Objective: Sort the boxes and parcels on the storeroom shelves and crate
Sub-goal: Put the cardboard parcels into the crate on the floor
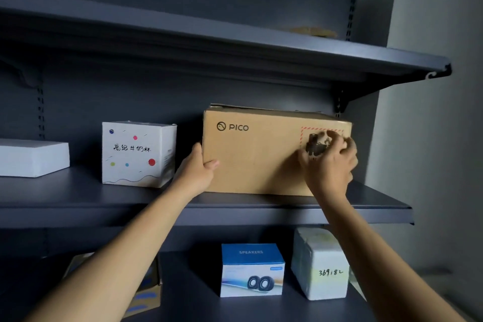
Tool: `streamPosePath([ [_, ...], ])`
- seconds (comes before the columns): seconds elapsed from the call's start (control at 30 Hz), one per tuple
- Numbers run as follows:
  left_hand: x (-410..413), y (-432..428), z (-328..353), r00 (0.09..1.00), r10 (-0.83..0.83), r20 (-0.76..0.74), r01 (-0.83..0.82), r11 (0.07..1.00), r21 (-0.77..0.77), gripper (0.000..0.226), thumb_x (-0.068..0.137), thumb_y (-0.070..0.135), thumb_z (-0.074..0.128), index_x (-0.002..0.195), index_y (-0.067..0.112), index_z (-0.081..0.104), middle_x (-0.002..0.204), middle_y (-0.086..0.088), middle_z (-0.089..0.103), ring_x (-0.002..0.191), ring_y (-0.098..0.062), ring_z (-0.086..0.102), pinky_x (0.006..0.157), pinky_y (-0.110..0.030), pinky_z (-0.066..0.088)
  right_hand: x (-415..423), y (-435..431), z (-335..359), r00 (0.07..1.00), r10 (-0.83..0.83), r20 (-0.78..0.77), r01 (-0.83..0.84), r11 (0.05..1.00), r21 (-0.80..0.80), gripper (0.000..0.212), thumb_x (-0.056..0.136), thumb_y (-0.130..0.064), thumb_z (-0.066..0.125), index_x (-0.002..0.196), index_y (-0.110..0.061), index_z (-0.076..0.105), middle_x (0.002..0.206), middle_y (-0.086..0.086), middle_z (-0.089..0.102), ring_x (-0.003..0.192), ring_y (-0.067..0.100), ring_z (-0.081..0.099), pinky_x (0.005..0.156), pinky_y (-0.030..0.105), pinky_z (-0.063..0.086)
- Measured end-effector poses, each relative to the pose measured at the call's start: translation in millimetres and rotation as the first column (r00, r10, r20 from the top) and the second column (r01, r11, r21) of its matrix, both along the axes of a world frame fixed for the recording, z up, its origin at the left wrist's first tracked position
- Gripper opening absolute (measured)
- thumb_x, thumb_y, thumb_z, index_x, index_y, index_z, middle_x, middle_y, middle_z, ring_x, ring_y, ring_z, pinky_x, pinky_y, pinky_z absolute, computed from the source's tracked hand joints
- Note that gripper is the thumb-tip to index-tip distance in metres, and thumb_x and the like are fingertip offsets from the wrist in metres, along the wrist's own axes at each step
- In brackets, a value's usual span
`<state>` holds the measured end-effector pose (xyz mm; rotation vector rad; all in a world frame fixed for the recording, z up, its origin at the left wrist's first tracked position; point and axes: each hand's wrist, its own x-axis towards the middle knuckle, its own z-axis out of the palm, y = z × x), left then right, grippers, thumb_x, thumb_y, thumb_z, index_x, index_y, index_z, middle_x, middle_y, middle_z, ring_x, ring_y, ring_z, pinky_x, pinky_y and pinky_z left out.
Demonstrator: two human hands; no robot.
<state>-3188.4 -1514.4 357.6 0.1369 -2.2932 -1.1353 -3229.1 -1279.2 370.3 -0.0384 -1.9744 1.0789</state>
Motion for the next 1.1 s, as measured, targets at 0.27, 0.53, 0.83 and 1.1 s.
streamPosePath([
  [0.27, 10.6, 17.9, -6.7, 0.999, 0.035, 0.008, -0.035, 0.999, -0.015, 0.042, 0.100, 0.023, 0.043, 0.139, 0.019, 0.026, 0.113, 0.005, 0.053, 0.076, -0.008, 0.047, 0.061, -0.027, 0.038, -10.8, 27.4, -15.3, 0.984, 0.179, 0.009, -0.178, 0.981, -0.076, 0.081, 0.085, -0.037, 0.070, 0.149, -0.027, 0.021, 0.141, 0.023, 0.037, 0.128, 0.042, 0.038, 0.103, 0.048, 0.035],
  [0.53, 27.7, 19.4, 0.7, 0.997, 0.066, -0.038, -0.057, 0.980, 0.193, 0.049, 0.090, 0.039, 0.061, 0.120, 0.011, 0.034, 0.121, -0.003, 0.049, 0.098, -0.021, 0.048, 0.080, -0.033, 0.039, 25.6, 17.9, -19.3, 0.993, 0.080, -0.091, -0.092, 0.987, -0.134, 0.077, 0.079, -0.038, 0.073, 0.143, -0.035, 0.031, 0.136, 0.013, 0.034, 0.126, 0.037, 0.035, 0.100, 0.050, 0.036],
  [0.83, 50.0, 14.1, -3.8, 0.985, 0.047, -0.166, 0.002, 0.958, 0.285, 0.061, 0.084, 0.037, 0.070, 0.123, 0.009, 0.032, 0.114, -0.003, 0.057, 0.094, -0.023, 0.055, 0.078, -0.031, 0.042, 39.4, 3.1, -18.3, 0.999, 0.041, -0.028, -0.043, 0.994, -0.098, 0.082, 0.081, -0.044, 0.067, 0.147, -0.033, 0.020, 0.144, 0.015, 0.033, 0.128, 0.038, 0.039, 0.105, 0.053, 0.035],
  [1.1, 74.6, 30.2, -20.7, 0.978, 0.033, -0.207, -0.025, 0.999, 0.041, 0.084, 0.089, 0.027, 0.060, 0.153, 0.011, 0.009, 0.154, -0.012, 0.033, 0.134, -0.032, 0.041, 0.105, -0.038, 0.038, 52.7, -7.6, -16.9, 0.994, -0.028, 0.105, 0.028, 1.000, -0.002, 0.085, 0.083, -0.063, 0.052, 0.152, -0.035, 0.011, 0.157, 0.012, 0.016, 0.143, 0.035, 0.020, 0.111, 0.057, 0.027],
])
